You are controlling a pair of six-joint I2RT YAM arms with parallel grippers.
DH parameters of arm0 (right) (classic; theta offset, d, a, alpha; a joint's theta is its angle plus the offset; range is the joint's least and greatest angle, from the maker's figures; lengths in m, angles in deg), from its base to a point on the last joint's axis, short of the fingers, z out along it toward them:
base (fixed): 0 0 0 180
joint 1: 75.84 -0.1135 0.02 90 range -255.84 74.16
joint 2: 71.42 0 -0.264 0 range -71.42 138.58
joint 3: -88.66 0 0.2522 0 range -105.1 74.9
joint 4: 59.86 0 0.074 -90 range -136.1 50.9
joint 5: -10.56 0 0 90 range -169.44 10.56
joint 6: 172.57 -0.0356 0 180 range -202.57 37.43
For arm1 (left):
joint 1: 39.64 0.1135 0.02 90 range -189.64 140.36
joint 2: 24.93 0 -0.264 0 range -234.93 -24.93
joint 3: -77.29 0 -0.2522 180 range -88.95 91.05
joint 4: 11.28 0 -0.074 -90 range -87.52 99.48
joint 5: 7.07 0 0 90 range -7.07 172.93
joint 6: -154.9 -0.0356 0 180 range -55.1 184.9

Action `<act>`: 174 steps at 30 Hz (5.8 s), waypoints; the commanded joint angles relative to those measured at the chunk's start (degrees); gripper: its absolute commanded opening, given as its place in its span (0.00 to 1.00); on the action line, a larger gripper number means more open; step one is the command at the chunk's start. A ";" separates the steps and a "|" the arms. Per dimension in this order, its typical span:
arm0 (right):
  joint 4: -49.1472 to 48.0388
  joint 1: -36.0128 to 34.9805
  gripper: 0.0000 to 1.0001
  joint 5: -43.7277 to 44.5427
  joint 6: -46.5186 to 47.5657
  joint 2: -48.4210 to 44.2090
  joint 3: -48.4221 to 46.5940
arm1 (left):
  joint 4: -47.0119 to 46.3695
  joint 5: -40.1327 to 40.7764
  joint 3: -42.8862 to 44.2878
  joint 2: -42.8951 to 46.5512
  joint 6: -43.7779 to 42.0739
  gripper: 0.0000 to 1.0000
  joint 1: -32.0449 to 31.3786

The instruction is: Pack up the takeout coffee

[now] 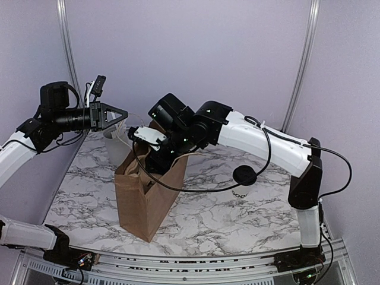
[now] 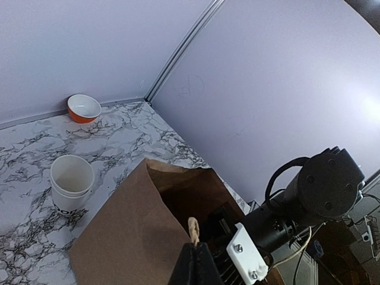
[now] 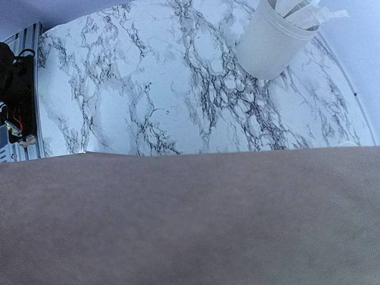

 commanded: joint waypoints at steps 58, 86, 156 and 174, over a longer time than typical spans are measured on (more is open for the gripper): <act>4.77 -0.24 0.41 3.17 0.53 2.23 -2.14 | 4.32 -3.28 2.02 -0.60 -2.40 0.00 2.98; 2.26 -0.36 0.60 6.08 -2.14 0.85 -7.98 | 4.31 -3.18 2.68 -0.47 -1.97 0.01 2.97; -10.13 20.09 1.00 18.64 -31.09 -44.83 55.17 | 3.29 5.60 2.89 5.75 0.94 0.55 2.27; -15.97 26.76 0.97 13.59 -29.58 -43.60 65.74 | 3.03 6.76 1.67 7.15 2.11 0.57 2.27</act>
